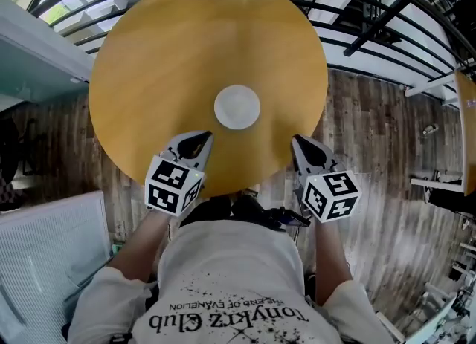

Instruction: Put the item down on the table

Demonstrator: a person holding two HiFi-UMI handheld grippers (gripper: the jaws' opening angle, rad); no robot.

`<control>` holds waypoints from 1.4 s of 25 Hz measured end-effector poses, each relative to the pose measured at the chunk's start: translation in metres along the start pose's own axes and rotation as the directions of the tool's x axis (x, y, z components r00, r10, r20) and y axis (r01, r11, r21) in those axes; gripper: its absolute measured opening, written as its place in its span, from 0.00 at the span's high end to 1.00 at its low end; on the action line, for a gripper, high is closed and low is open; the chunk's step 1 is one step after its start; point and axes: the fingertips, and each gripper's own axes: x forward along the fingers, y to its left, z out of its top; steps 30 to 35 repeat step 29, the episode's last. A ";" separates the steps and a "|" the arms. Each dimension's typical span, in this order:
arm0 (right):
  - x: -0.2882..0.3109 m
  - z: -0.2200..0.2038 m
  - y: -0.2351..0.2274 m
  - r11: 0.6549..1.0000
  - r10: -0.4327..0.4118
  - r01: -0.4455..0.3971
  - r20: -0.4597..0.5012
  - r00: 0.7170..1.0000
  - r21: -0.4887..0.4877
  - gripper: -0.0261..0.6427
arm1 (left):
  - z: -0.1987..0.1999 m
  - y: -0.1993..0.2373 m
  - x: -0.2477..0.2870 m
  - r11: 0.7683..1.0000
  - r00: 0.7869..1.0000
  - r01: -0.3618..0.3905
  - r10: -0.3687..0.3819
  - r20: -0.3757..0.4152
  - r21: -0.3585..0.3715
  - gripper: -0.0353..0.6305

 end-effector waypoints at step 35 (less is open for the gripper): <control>-0.018 0.013 0.046 0.992 0.089 -0.089 0.006 0.996 -0.093 0.92 | -0.022 -0.025 -0.040 0.995 0.999 0.034 -0.032 0.020 -0.095 0.91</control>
